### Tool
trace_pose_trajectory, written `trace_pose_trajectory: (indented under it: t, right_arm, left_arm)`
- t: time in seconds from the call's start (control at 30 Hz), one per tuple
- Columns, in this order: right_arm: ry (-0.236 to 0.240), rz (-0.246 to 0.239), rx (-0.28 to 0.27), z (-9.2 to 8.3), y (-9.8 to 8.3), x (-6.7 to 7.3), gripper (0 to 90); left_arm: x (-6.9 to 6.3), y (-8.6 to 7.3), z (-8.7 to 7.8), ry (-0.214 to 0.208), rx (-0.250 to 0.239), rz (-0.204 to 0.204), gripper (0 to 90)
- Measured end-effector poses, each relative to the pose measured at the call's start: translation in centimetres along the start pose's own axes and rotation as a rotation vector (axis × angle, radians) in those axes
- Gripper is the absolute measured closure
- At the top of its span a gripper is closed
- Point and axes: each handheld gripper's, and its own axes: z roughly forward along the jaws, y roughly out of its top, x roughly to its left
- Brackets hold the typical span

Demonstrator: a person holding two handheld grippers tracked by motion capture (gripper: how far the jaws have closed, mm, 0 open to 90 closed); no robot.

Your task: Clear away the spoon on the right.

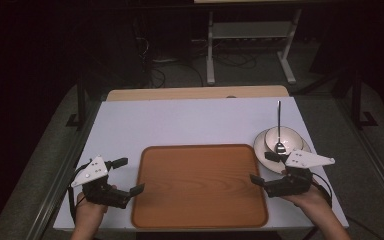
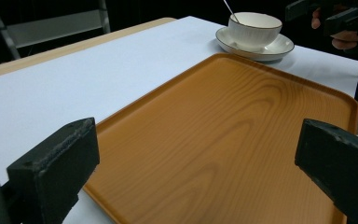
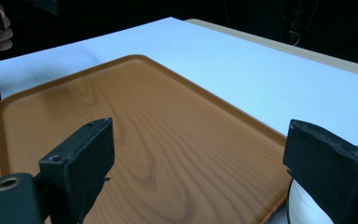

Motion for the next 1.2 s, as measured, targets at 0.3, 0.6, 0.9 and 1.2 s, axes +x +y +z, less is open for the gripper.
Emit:
trace_pose_trajectory:
  t: [0.3,0.6,0.9,1.2]
  right_arm:
    - [-0.013,0.003,-0.008,0.0,0.2,-0.3,8.2]
    - [-0.027,0.001,-0.014,-0.1,0.5,-0.5,8.4]
    - [-0.041,0.004,-0.032,0.1,1.0,-1.0,8.4]
    - [-0.053,-0.003,-0.037,0.3,1.8,-1.8,8.4]
  left_arm:
    - [-0.1,0.0,-0.1,-0.002,0.0,0.003,0.0]
    - [0.0,-0.1,-0.1,-0.007,0.002,0.002,0.0]
    - [-0.2,-0.1,-0.2,0.005,0.001,0.005,0.0]
    - [-0.2,-0.1,-0.3,0.012,0.002,0.006,0.0]
